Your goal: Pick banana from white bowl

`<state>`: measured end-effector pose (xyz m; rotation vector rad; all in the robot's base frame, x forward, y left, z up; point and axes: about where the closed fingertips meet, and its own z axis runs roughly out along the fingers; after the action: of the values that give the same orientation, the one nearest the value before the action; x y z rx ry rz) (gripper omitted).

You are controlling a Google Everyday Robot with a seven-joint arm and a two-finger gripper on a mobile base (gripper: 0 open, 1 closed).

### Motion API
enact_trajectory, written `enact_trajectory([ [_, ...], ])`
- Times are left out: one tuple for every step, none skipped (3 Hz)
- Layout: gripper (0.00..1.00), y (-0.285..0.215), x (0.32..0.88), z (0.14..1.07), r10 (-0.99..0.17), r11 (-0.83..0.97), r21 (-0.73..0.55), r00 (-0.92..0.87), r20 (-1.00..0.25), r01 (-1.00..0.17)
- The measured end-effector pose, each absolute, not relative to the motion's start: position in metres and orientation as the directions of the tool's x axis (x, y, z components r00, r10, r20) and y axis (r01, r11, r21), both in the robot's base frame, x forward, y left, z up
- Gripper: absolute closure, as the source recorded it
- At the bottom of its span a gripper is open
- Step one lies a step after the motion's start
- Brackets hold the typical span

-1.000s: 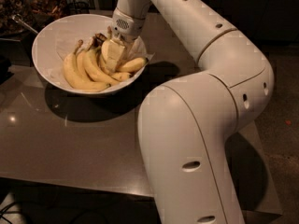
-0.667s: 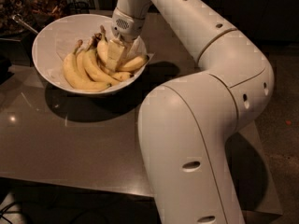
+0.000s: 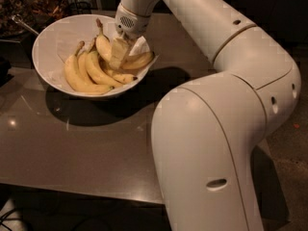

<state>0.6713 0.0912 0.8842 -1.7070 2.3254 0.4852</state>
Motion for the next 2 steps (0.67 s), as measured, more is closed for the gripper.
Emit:
enact_trajectory([
  [1.0, 0.0879, 0.6619, 0.8963, -0.889, 0.258, 0.101, -0.277, -0.364, -0.961],
  [1.0, 0.0916, 0.6647, 0.8951, -0.885, 0.26, 0.095, -0.277, -0.373, -0.961],
])
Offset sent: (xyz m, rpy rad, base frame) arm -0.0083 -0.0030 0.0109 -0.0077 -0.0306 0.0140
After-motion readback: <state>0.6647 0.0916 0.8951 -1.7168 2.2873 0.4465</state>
